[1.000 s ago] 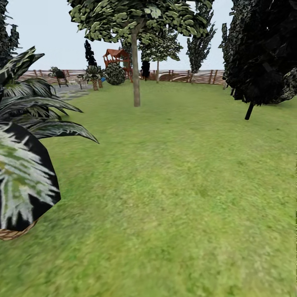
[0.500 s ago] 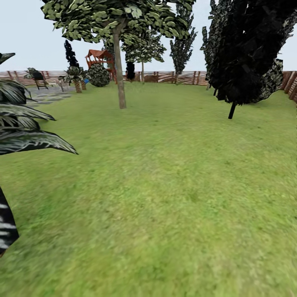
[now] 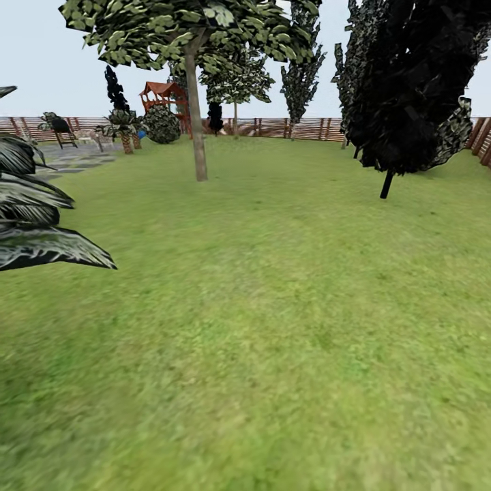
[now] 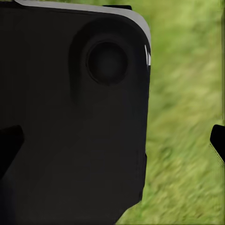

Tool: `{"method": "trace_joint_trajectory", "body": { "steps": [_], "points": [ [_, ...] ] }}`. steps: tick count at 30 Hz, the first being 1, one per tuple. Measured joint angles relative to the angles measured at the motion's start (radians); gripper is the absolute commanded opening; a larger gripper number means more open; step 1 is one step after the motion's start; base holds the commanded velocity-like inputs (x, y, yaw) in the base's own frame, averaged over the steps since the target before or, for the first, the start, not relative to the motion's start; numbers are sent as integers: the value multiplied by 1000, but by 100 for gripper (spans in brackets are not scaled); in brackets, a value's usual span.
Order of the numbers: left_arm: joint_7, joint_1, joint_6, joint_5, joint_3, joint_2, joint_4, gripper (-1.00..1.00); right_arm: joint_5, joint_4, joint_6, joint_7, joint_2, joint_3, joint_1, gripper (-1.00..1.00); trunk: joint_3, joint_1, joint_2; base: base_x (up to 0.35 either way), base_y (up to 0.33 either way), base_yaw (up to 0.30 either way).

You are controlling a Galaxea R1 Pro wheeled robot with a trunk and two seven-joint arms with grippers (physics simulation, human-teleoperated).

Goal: Take the three Easter eggs out of the wicker basket on the lawn in the garden, then place them on the lawn next to a single tree (choose any tree) so that all three eggs are next to the same tree and none are left in the basket.

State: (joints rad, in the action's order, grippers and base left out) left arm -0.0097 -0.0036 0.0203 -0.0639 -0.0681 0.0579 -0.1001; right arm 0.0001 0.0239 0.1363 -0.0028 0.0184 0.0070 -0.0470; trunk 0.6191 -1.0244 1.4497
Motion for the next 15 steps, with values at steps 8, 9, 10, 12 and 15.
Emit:
{"method": "trace_joint_trajectory", "body": {
  "steps": [8,9,10,12,15],
  "points": [
    [0,0,0,0,-1,0,0,100,1,0,0,0,-1,1,0,100,0,0,0,339,0,0],
    [0,0,0,0,-1,0,0,100,1,0,0,0,-1,1,0,100,0,0,0,339,0,0],
    [0,0,0,0,-1,0,0,100,1,0,0,0,-1,1,0,100,0,0,0,339,0,0],
    [0,0,0,0,-1,0,0,100,1,0,0,0,-2,1,0,100,0,0,0,339,0,0],
    [0,0,0,0,-1,0,0,100,1,0,0,0,-2,1,0,100,0,0,0,339,0,0]
  ]
}}
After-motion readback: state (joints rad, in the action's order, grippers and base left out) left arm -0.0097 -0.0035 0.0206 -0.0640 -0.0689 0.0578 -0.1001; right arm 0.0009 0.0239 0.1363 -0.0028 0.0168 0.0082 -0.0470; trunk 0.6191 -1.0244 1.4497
